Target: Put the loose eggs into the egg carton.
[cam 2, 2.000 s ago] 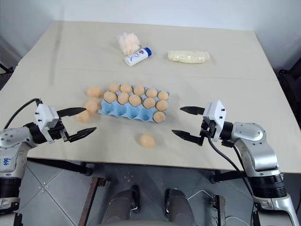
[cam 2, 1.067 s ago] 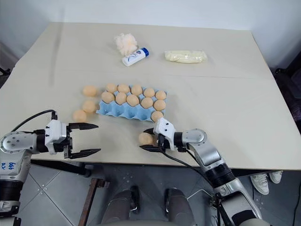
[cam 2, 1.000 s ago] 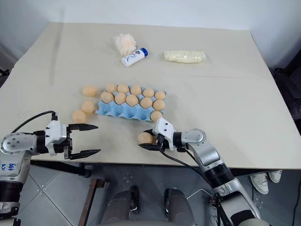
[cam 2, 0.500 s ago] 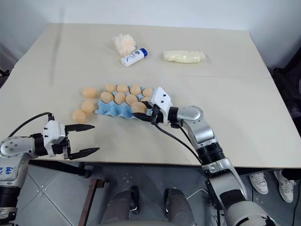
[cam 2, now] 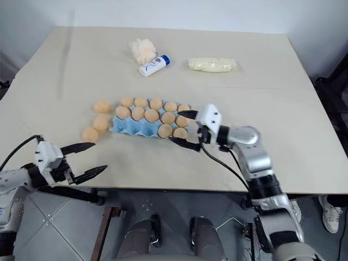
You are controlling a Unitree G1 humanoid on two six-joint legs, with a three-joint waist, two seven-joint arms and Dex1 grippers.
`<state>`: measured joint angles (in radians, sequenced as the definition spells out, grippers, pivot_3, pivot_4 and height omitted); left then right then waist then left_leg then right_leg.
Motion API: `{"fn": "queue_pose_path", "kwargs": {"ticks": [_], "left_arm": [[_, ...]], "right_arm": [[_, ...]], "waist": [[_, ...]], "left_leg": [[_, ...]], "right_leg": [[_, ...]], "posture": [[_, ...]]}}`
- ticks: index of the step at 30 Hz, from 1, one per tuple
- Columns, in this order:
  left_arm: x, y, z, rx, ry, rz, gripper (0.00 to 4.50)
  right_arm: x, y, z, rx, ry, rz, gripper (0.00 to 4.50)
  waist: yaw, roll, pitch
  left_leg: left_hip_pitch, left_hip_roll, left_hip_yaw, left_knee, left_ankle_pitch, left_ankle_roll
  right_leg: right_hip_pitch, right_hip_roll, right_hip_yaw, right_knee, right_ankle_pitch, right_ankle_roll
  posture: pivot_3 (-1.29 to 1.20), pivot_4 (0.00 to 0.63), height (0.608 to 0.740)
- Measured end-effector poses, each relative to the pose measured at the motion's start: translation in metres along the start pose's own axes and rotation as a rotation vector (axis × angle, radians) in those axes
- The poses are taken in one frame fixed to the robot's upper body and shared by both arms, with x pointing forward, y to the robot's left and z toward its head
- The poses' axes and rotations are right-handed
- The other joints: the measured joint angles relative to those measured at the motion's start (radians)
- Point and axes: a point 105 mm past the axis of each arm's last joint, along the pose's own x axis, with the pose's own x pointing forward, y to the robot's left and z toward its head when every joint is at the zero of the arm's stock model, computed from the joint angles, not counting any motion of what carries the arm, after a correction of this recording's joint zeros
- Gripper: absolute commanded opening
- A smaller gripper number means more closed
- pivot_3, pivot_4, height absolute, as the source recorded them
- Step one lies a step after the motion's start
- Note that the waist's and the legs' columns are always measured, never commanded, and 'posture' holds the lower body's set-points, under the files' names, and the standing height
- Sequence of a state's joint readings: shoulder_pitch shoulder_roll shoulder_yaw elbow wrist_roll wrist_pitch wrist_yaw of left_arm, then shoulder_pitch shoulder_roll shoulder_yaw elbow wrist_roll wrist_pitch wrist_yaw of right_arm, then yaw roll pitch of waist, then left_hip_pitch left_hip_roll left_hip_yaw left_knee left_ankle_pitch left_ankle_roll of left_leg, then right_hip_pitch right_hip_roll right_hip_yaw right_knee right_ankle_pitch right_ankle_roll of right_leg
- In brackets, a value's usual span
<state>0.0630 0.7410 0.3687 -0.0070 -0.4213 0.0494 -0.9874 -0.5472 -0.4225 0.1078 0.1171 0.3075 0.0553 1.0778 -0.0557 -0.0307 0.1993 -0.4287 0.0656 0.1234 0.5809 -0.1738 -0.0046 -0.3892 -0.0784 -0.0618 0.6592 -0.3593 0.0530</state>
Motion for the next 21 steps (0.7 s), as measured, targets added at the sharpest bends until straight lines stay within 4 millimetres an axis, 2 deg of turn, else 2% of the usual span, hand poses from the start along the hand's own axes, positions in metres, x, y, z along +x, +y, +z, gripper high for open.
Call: {"fn": "queue_pose_path", "kwargs": {"ticks": [4,7,11,14,17,21], "left_arm": [[-0.019,0.002,-0.012,-0.077,-0.008,0.191,4.5],[-0.034,0.007,-0.021,-0.118,-0.017,0.343,4.5],[-0.044,0.014,-0.024,-0.146,-0.067,0.536,4.5],[-0.036,0.026,-0.02,-0.144,-0.113,0.649,4.5],[-0.021,0.036,-0.007,-0.095,-0.139,0.641,4.5],[0.007,0.048,-0.002,-0.118,-0.157,0.597,4.5]], "right_arm": [[-0.02,0.011,0.001,0.022,-0.041,0.038,4.45],[-0.023,0.017,0.009,-0.015,-0.057,0.083,4.45],[-0.023,0.021,0.007,-0.015,-0.056,0.093,4.45],[-0.017,0.025,0.005,-0.017,-0.065,0.104,4.45],[-0.015,0.027,0.004,-0.019,-0.057,0.111,4.45],[-0.012,0.03,0.001,-0.019,-0.046,0.125,4.45]], "waist": [[-0.007,0.0,0.0],[-0.004,0.0,0.0],[0.002,0.0,0.0],[0.014,-0.001,0.0],[0.024,-0.001,0.0],[0.028,-0.001,-0.001]], "left_leg": [[0.001,0.0,0.0,0.001,-0.001,-0.003],[0.003,0.001,0.0,0.002,-0.002,-0.004],[0.003,0.001,-0.001,0.003,-0.002,-0.004],[0.003,0.001,-0.003,0.003,-0.002,-0.004],[0.003,0.0,-0.002,0.003,-0.002,-0.004],[0.003,0.0,-0.002,0.003,-0.002,-0.003]], "right_leg": [[0.0,0.0,0.0,0.002,0.0,0.0],[0.001,0.001,0.0,0.002,0.001,-0.001],[0.004,0.0,-0.001,-0.002,0.002,-0.001],[0.006,0.0,-0.002,-0.003,0.003,-0.001],[0.005,0.0,-0.002,-0.004,0.003,-0.001],[0.006,0.0,-0.003,-0.004,0.003,-0.001]], "posture": [[0.0,0.15,0.74],[0.0,0.15,0.74],[0.0,0.15,0.74],[0.0,0.15,0.74],[0.0,0.15,0.74],[0.0,0.15,0.74]]}}
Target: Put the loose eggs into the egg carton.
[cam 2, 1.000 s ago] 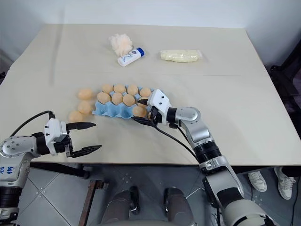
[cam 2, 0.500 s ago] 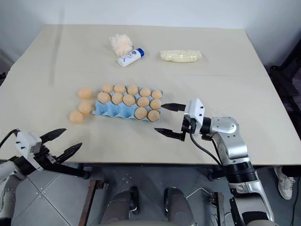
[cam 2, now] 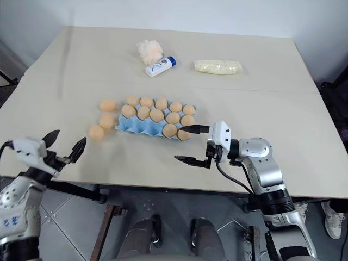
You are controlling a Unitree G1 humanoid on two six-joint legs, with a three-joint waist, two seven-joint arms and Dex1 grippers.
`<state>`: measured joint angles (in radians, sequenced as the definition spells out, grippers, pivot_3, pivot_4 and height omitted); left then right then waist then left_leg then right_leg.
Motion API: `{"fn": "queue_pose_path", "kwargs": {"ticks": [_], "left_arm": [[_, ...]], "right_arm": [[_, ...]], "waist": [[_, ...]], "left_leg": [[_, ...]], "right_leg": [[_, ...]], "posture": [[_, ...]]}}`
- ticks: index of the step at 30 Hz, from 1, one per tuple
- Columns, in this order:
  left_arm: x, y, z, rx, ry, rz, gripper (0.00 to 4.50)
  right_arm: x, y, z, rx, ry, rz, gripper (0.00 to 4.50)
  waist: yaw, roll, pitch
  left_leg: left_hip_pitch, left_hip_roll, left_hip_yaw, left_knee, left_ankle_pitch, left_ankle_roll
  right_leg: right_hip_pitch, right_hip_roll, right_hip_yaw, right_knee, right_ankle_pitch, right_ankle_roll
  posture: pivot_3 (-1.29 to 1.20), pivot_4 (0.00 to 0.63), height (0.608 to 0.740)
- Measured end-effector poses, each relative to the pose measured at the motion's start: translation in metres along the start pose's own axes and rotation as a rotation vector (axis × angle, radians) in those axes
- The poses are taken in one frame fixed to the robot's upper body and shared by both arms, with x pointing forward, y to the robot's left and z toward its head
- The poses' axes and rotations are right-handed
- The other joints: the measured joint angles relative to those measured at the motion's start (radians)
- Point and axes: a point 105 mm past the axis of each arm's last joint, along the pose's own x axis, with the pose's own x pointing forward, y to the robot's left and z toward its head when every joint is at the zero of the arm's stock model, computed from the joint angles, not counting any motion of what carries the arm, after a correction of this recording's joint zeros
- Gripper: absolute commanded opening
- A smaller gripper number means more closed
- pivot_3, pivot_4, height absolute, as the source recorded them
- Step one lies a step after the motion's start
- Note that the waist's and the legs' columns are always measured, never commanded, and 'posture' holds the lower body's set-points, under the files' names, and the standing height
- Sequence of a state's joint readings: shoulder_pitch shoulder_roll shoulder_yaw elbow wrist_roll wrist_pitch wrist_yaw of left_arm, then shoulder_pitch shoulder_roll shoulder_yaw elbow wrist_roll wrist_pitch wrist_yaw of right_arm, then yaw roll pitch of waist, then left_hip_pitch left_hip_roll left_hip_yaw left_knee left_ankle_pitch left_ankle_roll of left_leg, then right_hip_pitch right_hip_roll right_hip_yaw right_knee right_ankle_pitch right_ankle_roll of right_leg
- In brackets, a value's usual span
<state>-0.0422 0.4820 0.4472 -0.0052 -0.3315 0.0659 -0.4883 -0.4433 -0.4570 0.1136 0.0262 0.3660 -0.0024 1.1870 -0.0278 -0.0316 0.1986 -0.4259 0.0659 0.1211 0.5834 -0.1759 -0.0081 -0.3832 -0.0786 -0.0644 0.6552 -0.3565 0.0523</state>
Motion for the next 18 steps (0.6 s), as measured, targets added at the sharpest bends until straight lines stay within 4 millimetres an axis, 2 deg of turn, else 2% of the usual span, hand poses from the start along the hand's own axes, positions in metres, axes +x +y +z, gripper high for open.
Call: {"fn": "queue_pose_path", "kwargs": {"ticks": [5,9,12,14,18], "left_arm": [[0.03,-0.007,-0.017,-0.042,0.061,-0.042,4.5],[0.048,-0.01,-0.024,-0.049,0.077,-0.062,4.5],[0.054,-0.01,-0.023,-0.05,0.07,-0.068,3.91],[0.053,-0.012,-0.024,-0.046,0.074,-0.074,3.28],[0.035,-0.011,-0.03,-0.038,0.085,-0.074,2.02]], "right_arm": [[-0.001,0.007,-0.008,0.025,0.019,-0.003,4.45],[0.001,0.007,-0.005,0.015,0.013,-0.013,4.45],[0.002,0.008,-0.004,0.012,0.012,-0.016,4.5],[0.002,0.008,-0.004,0.016,0.013,-0.022,4.5],[0.001,0.011,-0.006,0.031,0.017,-0.028,4.5]], "waist": [[-0.003,0.0,0.0],[-0.003,0.0,0.0],[-0.001,0.0,0.0],[-0.002,0.0,0.0],[-0.005,0.0,0.0]], "left_leg": [[0.0,0.0,0.001,0.0,0.001,0.002],[0.0,0.0,0.001,0.002,0.001,0.002],[0.0,0.0,0.0,0.003,0.0,0.001],[0.0,0.0,0.0,0.003,0.0,0.001],[0.0,0.001,0.0,0.003,0.0,0.001]], "right_leg": [[0.0,0.001,-0.001,0.0,0.0,0.0],[0.0,0.001,-0.001,0.002,0.0,0.001],[0.001,0.001,-0.001,0.002,0.0,0.001],[0.001,0.001,-0.001,0.002,0.001,0.001],[0.001,0.001,-0.001,0.002,0.0,0.001]], "posture": [[0.0,0.15,0.74],[0.0,0.15,0.74],[0.0,0.15,0.74],[0.0,0.15,0.74],[0.0,0.15,0.74]]}}
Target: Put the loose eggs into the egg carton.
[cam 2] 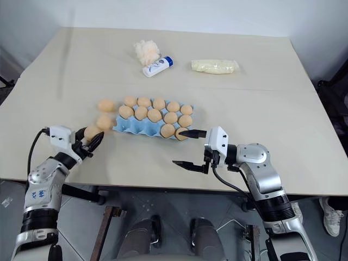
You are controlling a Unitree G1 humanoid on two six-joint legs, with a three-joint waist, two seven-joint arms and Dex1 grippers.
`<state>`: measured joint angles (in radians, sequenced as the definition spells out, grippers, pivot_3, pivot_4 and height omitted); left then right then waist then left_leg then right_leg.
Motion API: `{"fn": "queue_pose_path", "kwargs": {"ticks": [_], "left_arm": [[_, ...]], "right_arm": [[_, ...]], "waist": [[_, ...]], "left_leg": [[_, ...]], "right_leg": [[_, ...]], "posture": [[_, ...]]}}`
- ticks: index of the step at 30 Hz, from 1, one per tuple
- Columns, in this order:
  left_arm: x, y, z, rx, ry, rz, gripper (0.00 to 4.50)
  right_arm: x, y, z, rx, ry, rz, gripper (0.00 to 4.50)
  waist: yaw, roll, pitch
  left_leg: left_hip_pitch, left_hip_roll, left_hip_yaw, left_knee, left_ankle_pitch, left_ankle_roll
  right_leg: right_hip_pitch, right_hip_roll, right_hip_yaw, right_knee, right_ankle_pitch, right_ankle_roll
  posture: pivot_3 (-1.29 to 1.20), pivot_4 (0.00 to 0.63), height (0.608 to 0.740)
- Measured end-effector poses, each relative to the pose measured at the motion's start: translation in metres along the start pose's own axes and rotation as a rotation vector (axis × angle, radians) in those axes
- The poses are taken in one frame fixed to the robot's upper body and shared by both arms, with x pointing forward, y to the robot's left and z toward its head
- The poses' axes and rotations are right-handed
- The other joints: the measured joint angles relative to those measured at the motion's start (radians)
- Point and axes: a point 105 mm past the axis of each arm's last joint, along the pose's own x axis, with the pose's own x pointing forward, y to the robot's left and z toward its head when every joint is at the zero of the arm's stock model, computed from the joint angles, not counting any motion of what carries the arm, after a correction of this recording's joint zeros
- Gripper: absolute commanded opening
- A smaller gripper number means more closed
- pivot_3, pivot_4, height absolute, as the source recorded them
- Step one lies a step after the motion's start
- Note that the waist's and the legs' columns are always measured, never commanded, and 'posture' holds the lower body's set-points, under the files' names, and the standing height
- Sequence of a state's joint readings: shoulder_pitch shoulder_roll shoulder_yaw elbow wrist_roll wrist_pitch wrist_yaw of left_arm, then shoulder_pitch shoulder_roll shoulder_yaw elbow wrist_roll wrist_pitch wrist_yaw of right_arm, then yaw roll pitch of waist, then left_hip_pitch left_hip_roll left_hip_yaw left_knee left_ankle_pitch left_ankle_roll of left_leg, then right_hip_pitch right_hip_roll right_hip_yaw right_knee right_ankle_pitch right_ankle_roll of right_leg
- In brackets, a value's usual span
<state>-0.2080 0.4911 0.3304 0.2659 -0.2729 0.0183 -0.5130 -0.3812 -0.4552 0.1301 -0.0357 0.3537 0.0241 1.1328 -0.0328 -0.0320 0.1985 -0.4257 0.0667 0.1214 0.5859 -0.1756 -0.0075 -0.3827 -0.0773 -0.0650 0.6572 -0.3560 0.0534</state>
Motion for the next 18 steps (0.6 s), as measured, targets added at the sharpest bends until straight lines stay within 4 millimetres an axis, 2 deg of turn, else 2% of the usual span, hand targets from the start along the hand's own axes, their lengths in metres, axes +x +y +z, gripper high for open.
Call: {"fn": "queue_pose_path", "kwargs": {"ticks": [4,8,12,18], "left_arm": [[-0.019,0.003,0.012,0.022,-0.047,-0.013,2.02],[-0.018,-0.026,0.044,0.101,-0.123,-0.195,2.02],[0.013,-0.081,0.061,0.126,-0.164,-0.428,2.02],[0.068,-0.13,0.07,0.086,-0.191,-0.541,2.02]], "right_arm": [[0.0,0.0,-0.001,0.006,0.002,-0.012,4.5],[-0.001,0.002,-0.002,0.013,0.003,-0.016,4.5],[0.0,0.002,-0.003,0.015,0.004,-0.021,4.5],[0.004,0.001,-0.004,0.021,0.01,-0.045,4.5]], "waist": [[0.002,0.0,0.0],[0.009,0.0,0.0],[0.01,0.0,0.0],[0.004,0.0,0.0]], "left_leg": [[0.0,0.0,-0.001,0.0,0.0,-0.001],[0.0,-0.001,-0.001,0.0,0.0,-0.001],[0.0,-0.001,0.0,0.0,-0.001,0.0],[0.0,0.0,0.001,-0.001,0.002,0.005]], "right_leg": [[0.0,0.0,0.0,0.0,0.0,0.0],[0.002,-0.002,-0.001,-0.002,0.0,0.0],[0.005,-0.002,-0.001,-0.007,0.003,0.001],[0.004,0.001,-0.002,-0.007,0.003,0.002]], "posture": [[0.0,0.15,0.74],[0.0,0.15,0.74],[0.0,0.15,0.74],[0.0,0.15,0.74]]}}
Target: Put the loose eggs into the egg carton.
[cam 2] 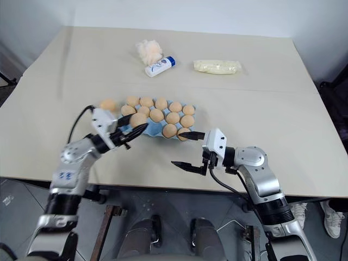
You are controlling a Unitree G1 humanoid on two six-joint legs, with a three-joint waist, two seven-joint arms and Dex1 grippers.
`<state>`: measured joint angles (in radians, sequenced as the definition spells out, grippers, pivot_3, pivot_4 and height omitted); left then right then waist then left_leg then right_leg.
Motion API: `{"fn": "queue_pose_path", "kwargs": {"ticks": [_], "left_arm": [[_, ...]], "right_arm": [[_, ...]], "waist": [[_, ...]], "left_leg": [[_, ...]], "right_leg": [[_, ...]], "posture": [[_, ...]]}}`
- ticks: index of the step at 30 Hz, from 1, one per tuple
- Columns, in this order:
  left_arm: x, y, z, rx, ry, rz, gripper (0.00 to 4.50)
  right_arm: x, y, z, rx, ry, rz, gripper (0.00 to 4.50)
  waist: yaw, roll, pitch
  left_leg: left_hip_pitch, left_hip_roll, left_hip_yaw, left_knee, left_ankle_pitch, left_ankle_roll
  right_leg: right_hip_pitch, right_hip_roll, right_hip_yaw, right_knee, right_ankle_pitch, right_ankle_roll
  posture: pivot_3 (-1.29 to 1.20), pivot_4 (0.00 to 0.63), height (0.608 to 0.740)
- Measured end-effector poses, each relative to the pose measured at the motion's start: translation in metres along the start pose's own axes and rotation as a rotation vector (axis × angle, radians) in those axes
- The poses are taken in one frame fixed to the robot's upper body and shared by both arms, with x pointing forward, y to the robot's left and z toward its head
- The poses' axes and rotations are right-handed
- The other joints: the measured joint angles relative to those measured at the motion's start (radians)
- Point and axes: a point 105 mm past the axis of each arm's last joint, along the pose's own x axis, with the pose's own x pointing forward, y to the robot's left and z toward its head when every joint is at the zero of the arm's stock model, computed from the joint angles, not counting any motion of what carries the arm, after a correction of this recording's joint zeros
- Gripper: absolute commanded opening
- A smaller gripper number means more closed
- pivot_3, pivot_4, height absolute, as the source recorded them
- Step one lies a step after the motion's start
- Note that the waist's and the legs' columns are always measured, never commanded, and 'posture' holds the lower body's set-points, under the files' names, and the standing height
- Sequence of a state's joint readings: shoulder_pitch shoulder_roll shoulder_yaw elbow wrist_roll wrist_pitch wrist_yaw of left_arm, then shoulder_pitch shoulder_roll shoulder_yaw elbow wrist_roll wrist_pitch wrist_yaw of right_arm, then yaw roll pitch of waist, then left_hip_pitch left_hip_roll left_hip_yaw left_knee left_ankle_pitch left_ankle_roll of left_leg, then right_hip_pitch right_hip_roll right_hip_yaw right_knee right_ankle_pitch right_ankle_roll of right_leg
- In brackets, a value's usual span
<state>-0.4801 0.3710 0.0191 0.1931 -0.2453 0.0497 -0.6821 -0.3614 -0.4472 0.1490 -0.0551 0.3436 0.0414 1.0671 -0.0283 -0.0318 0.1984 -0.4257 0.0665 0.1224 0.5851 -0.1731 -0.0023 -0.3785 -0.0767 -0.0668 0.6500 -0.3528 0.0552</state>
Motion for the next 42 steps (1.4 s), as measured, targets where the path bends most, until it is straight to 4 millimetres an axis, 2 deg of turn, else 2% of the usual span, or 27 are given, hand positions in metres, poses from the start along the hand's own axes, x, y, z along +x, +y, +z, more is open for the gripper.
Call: {"fn": "queue_pose_path", "kwargs": {"ticks": [3,8,10,13,18,21,25,28,32,39,42], "left_arm": [[0.018,-0.005,-0.004,-0.026,0.007,-0.042,2.79],[0.013,-0.005,-0.005,0.02,0.015,-0.066,4.35],[0.001,0.004,-0.006,0.04,0.021,-0.033,4.43],[-0.033,0.017,-0.005,0.06,0.017,0.026,4.43],[-0.087,0.025,-0.009,0.1,0.064,0.109,4.43],[-0.118,0.035,-0.016,0.096,0.086,0.247,4.43],[-0.158,0.057,-0.022,0.09,0.099,0.514,4.43],[-0.185,0.061,-0.044,0.003,0.163,0.634,4.43],[-0.18,0.058,-0.053,-0.044,0.156,0.627,4.43],[-0.136,0.075,-0.03,-0.041,0.071,0.598,4.43],[-0.111,0.078,-0.035,-0.067,0.098,0.565,4.43]], "right_arm": [[0.001,-0.001,0.0,-0.001,-0.002,-0.019,4.5],[0.001,-0.001,0.002,-0.005,-0.008,-0.044,4.5],[0.001,-0.001,0.001,-0.001,-0.007,-0.052,4.5],[0.0,-0.001,0.0,0.003,-0.007,-0.059,4.5],[0.001,-0.001,-0.001,0.003,-0.006,-0.062,4.5],[0.002,-0.001,-0.001,0.004,-0.011,-0.057,4.5],[0.004,0.0,0.001,0.0,-0.017,-0.042,4.5],[0.004,0.0,0.0,0.003,-0.016,-0.033,4.5],[0.005,-0.003,0.002,-0.006,-0.015,-0.022,4.5],[0.004,-0.004,0.002,-0.009,-0.007,-0.011,4.5],[0.004,-0.004,0.001,-0.006,-0.005,-0.013,4.5]], "waist": [[-0.002,0.0,0.0],[-0.001,0.0,0.0],[-0.002,0.0,0.0],[-0.004,0.0,0.0],[-0.002,0.0,0.0],[-0.002,0.0,0.0],[0.0,0.0,0.0],[-0.001,0.0,0.0],[0.003,0.0,0.0],[-0.002,0.0,0.0],[0.001,0.0,0.0]], "left_leg": [[0.0,0.0,0.001,0.001,0.0,0.0],[0.0,0.001,0.001,0.004,0.0,0.0],[0.0,0.001,0.001,0.004,-0.001,-0.001],[0.0,0.001,0.0,0.004,-0.003,-0.004],[0.0,0.001,-0.001,0.003,-0.004,-0.004],[0.0,0.001,-0.001,0.003,-0.004,-0.004],[0.0,0.001,-0.002,0.003,-0.005,-0.003],[0.0,0.001,-0.001,0.001,-0.005,-0.003],[0.0,0.001,-0.002,0.0,-0.005,-0.003],[0.0,0.0,-0.001,-0.002,-0.005,-0.003],[0.0,0.0,-0.001,-0.002,-0.003,0.0]], "right_leg": [[-0.001,0.002,0.0,0.002,-0.001,0.001],[0.0,0.002,0.001,0.003,-0.001,0.001],[0.0,0.001,0.001,0.004,-0.001,0.001],[0.0,0.0,0.001,0.004,-0.001,0.001],[0.0,-0.001,0.001,0.003,-0.001,0.0],[0.0,-0.002,0.001,0.003,-0.002,0.0],[0.0,-0.003,0.001,0.003,-0.002,0.0],[0.0,-0.003,0.001,0.001,-0.002,0.0],[0.0,-0.003,0.0,0.0,-0.002,-0.001],[0.0,-0.002,0.0,-0.002,-0.001,0.0],[0.0,-0.001,-0.002,-0.002,-0.001,0.0]], "posture": [[0.0,0.15,0.74],[0.0,0.15,0.74],[0.0,0.15,0.74],[0.0,0.15,0.74],[0.0,0.15,0.74],[0.0,0.15,0.74],[0.0,0.15,0.74],[0.0,0.15,0.74],[0.0,0.15,0.74],[0.0,0.15,0.74],[0.0,0.15,0.74]]}}
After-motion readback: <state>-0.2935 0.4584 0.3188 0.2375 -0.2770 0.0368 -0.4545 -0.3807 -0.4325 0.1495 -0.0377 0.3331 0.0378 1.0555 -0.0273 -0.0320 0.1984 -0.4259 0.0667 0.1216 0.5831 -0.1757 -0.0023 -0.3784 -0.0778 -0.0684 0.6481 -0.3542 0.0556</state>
